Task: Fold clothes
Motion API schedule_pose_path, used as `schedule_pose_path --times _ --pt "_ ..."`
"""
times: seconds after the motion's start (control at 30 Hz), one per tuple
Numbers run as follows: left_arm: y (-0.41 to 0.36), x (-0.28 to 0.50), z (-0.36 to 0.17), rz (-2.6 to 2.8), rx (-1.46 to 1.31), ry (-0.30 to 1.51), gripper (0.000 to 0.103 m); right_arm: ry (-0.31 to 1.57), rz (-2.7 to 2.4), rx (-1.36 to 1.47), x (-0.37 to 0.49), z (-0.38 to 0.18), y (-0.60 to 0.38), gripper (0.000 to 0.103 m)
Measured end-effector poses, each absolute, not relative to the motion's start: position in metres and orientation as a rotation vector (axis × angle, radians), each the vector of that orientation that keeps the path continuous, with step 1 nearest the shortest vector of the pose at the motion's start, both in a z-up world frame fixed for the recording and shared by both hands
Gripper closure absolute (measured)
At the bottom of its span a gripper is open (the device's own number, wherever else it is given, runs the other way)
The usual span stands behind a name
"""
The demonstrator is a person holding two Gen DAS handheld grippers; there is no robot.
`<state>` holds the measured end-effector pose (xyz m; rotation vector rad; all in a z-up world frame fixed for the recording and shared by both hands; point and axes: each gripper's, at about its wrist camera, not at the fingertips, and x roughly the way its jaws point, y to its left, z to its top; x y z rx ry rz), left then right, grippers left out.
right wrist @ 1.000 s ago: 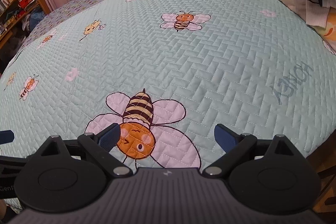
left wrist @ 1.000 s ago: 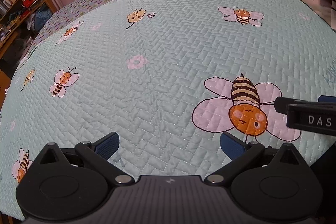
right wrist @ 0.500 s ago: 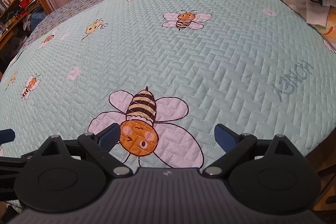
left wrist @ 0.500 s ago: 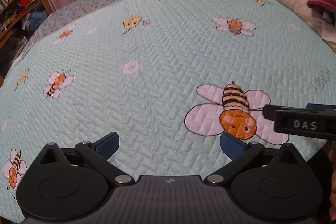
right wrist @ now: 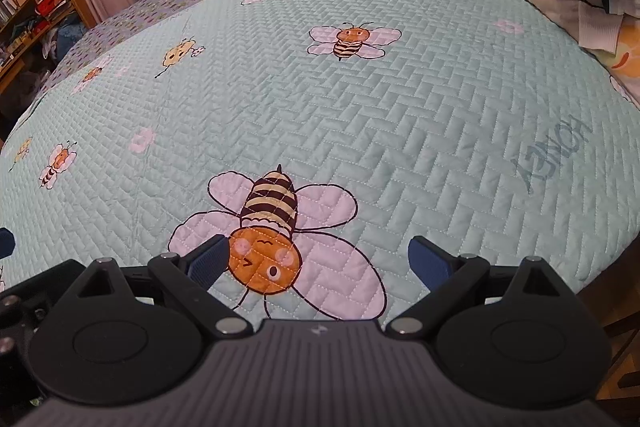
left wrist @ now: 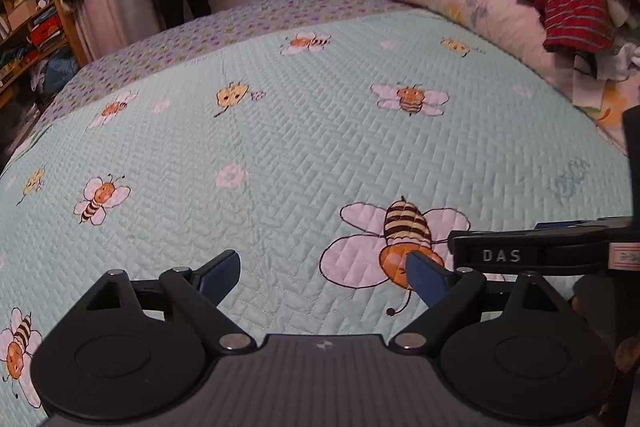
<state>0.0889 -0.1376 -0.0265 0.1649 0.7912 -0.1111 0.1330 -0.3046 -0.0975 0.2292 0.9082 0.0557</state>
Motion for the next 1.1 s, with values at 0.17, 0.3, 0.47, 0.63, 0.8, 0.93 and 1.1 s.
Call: schedule_pose_path --times 0.17,0.3,0.47,0.63,0.8,0.93,1.1 --pt "-0.142 0.077 -0.022 -0.182 0.185 0.737 0.012 0.909 0.062 0.23 0.131 -0.098 -0.303 0.007" --pt "-0.146 0.075 -0.021 -0.191 0.191 0.738 0.011 0.905 0.069 0.233 0.128 -0.097 -0.301 0.007" --pt "-0.141 0.083 -0.026 -0.174 0.189 0.794 0.013 0.906 0.075 0.237 0.127 -0.097 -0.3 0.007" --pt "-0.135 0.09 -0.032 -0.152 0.174 0.836 0.012 0.915 0.075 0.238 0.127 -0.1 -0.299 0.007" --pt "-0.133 0.096 -0.039 -0.137 0.165 0.877 0.012 0.914 0.072 0.232 0.127 -0.1 -0.298 0.007" --pt "-0.133 0.101 -0.045 -0.125 0.164 0.912 0.012 0.911 0.062 0.225 0.13 -0.101 -0.3 0.007" --pt "-0.134 0.11 -0.052 -0.114 0.164 0.949 0.012 0.914 0.05 0.238 0.134 -0.103 -0.304 0.007"
